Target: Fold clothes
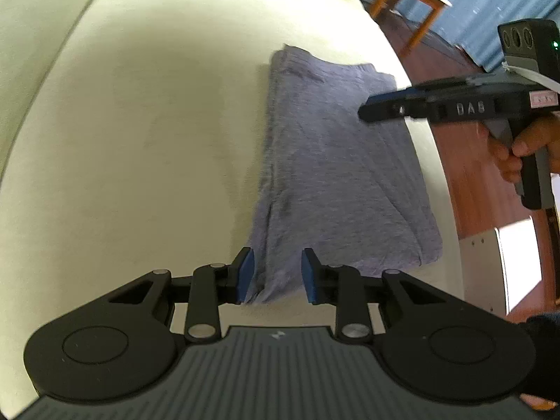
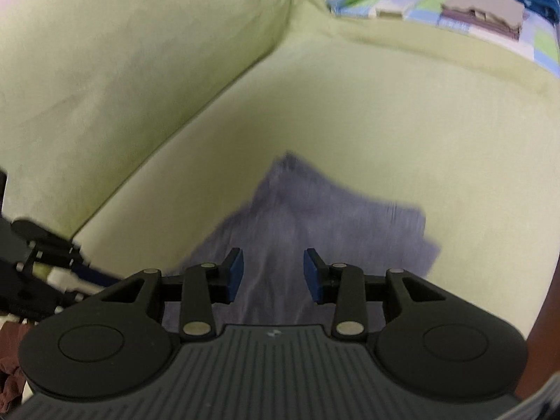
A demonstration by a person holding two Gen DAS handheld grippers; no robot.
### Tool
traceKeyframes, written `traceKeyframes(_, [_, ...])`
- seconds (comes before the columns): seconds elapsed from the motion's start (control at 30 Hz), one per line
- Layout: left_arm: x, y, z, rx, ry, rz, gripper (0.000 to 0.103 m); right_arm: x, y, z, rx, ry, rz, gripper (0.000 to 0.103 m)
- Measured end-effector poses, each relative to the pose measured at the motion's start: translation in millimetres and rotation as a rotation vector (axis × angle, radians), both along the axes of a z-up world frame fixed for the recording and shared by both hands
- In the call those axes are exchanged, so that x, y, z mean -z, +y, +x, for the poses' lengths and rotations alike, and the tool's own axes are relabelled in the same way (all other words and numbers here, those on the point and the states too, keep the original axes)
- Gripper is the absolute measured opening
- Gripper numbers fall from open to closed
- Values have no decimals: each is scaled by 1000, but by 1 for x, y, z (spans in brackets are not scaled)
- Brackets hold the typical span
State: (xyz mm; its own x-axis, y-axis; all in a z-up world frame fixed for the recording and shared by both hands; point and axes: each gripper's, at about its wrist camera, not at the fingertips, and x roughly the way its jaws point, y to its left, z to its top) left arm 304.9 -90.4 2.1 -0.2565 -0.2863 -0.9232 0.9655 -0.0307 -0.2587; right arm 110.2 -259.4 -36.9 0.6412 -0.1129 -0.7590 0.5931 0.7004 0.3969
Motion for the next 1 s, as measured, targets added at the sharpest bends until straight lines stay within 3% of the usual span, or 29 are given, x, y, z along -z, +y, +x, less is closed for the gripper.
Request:
traceKeyframes(0.13, [16, -9, -4, 28, 11, 51, 27, 5, 8, -6, 15, 16, 29, 35])
traceKeyframes(0.17, [16, -9, -4, 27, 15, 50, 17, 6, 10, -8, 18, 19, 32, 35])
traceKeyframes(0.2, [15, -9, -5, 28, 18, 46, 14, 6, 10, -9, 20, 21, 34, 35])
traceKeyframes(0.63, [25, -8, -6, -22, -21, 72, 15, 9, 16, -13, 45, 26, 33, 37])
traceKeyframes(0.7, [27, -8, -8, -18, -24, 72, 10, 11, 18, -14, 49, 30, 38, 37])
traceKeyframes(0.73, [27, -9, -10, -13, -25, 73, 0, 12, 18, -13, 50, 32, 40, 37])
traceKeyframes(0.87, [22, -3, -17, -7, -57, 73, 0, 13, 20, -13, 58, 39, 42, 38])
traceKeyframes(1.0, [22, 14, -18, -52, -40, 95, 0, 13, 19, -11, 56, 38, 39, 38])
